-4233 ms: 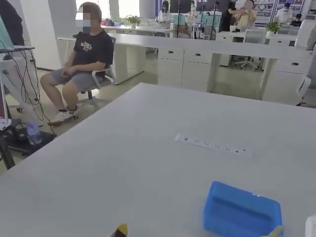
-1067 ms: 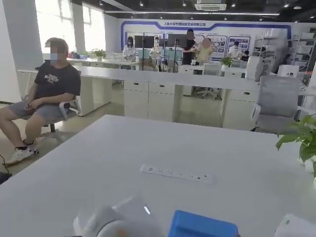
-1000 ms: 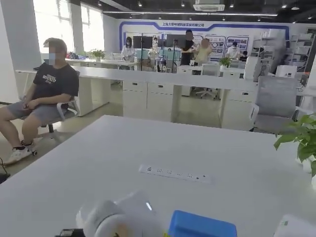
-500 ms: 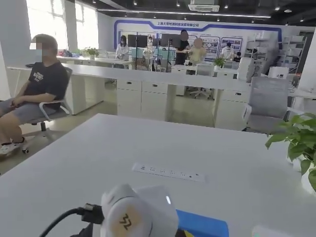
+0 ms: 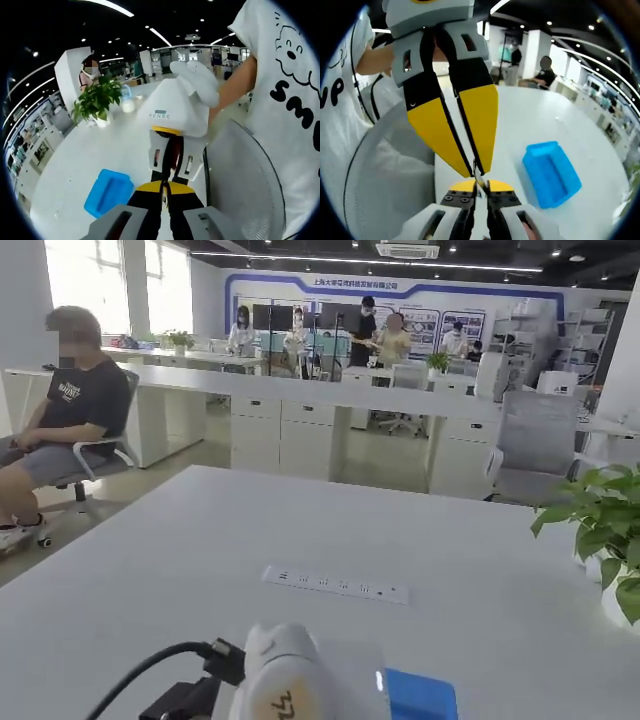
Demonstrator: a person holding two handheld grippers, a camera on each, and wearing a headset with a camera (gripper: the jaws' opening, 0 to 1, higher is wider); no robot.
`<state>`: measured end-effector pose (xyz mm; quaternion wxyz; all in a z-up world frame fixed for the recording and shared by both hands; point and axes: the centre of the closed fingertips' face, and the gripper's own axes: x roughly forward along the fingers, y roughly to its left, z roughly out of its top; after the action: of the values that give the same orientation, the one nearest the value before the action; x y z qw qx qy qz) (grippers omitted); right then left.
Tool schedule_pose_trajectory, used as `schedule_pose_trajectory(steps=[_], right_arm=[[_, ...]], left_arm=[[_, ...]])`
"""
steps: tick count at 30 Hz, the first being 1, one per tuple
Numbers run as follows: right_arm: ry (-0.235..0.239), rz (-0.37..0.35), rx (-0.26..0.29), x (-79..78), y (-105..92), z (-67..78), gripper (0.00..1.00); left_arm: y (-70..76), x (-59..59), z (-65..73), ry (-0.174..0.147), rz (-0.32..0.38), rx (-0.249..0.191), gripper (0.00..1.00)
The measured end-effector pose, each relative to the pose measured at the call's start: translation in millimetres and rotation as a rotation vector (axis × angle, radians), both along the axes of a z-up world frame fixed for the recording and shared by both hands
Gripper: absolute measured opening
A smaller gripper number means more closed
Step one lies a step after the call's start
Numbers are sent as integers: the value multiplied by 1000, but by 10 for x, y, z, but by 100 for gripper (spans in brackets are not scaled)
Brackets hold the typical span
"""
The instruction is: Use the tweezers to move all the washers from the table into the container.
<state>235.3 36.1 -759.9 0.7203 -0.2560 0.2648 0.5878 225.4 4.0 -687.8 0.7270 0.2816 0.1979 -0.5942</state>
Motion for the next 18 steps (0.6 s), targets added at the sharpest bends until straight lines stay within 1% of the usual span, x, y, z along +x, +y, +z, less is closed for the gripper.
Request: schedule_pose_trajectory(steps=[1,2,3,4,5,7,9,11,12,16,17,18], right_arm=[[3,3,-6,-5,-6,-18,4],[9,0,-18,-2,-22,-57,5],[11,-21,-38,22,-55,-120,5],[14,-25,-39,27,-62,-156,6],[24,-43,-42,36,-81,-204,6],[41,-69,-45,41,-101,-260,7],[50,-86,-52,49,-121,-333,7],[55,-104,-71,51,-146,-414,7],[55,-122,-85,62,-167,-449,8],[54,-163,-117,102,-219,-601,8],[52,-171,-122,107,-226,-624,8],[45,-188,-129,128,-246,-655,8]], left_arm=[[-6,-19,-27,1,-18,5,0],[1,-45,-68,14,-34,21,0],[21,-21,-125,0,-23,48,0],[38,0,-160,-28,-28,70,0],[37,-18,-203,-34,-44,80,0],[48,-7,-293,-29,-33,90,0],[63,8,-377,-12,-36,100,0],[81,23,-476,-12,-47,129,0],[97,42,-547,-8,-40,142,0],[150,67,-723,7,-30,166,0],[164,74,-758,5,-27,169,0],[192,98,-818,15,-11,179,0]])
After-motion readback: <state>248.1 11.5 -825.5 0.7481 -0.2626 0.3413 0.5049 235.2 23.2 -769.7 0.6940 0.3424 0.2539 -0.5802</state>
